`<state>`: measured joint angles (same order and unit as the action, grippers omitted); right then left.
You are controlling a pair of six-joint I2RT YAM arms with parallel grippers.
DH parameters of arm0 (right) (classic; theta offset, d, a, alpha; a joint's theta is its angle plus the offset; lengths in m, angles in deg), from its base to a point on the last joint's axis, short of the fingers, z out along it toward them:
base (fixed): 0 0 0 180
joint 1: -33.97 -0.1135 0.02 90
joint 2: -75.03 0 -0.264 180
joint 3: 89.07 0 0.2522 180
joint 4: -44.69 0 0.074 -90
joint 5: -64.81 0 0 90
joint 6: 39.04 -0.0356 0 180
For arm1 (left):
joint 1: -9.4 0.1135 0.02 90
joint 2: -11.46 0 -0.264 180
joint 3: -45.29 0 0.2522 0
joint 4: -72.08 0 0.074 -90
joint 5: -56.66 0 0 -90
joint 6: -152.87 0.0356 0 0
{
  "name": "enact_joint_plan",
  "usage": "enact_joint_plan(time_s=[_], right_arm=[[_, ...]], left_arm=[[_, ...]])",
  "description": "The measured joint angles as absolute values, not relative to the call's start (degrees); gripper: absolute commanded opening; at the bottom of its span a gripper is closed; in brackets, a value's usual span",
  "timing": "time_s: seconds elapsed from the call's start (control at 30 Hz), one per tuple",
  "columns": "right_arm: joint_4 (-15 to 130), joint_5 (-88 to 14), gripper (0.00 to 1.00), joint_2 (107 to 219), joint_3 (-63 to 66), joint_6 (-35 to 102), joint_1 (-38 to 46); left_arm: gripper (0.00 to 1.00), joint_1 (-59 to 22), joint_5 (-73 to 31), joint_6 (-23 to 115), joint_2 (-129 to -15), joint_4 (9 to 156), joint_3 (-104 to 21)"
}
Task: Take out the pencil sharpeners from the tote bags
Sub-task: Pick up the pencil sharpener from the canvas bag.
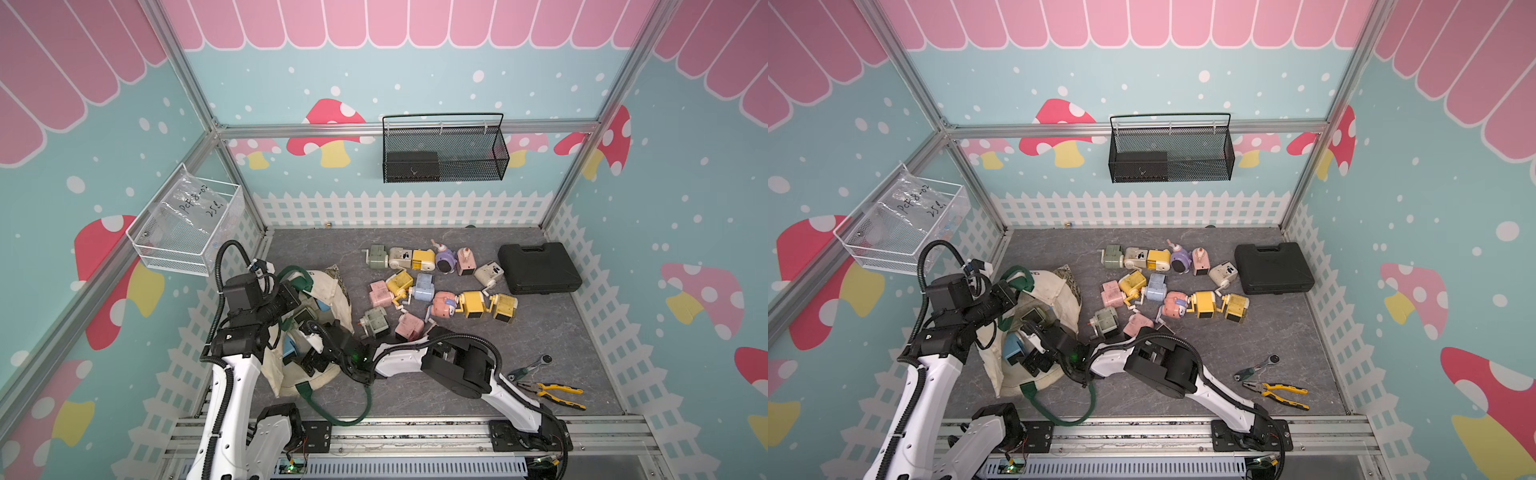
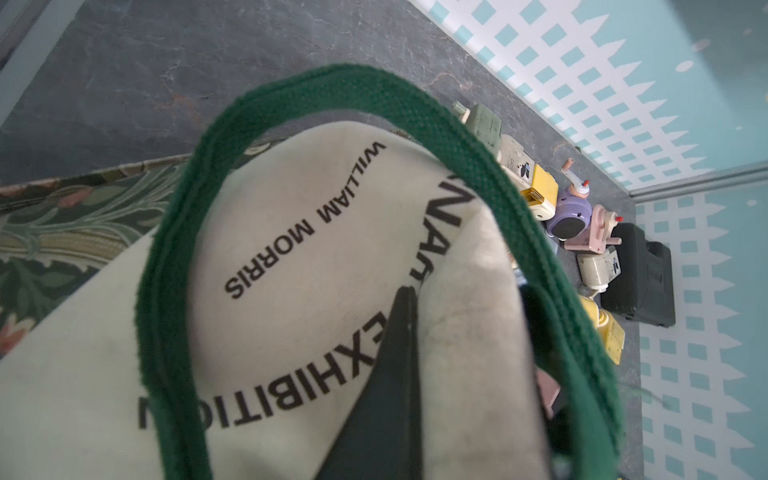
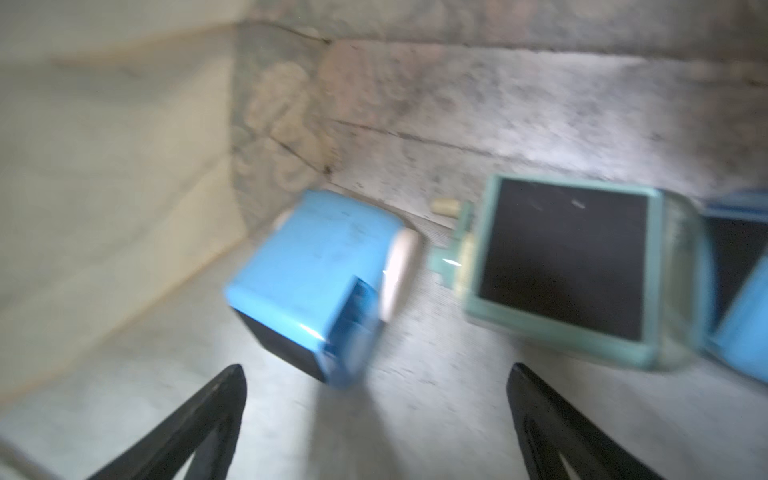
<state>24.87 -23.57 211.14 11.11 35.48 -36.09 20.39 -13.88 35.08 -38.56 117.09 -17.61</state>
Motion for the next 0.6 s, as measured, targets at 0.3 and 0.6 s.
enact_joint_plan(time_s=[0.3, 0.6], right_arm=[[19.15, -30.91, 1.00, 211.12, 5.86, 41.03, -35.83], [15.58, -40.75, 1.00, 211.07, 5.12, 44.07, -36.60]], left_arm=[[0.00, 20.69, -16.20, 28.67, -37.31, 122.55, -19.89], [0.00, 20.69, -16.17, 26.86, -37.88, 122.03, -19.82]])
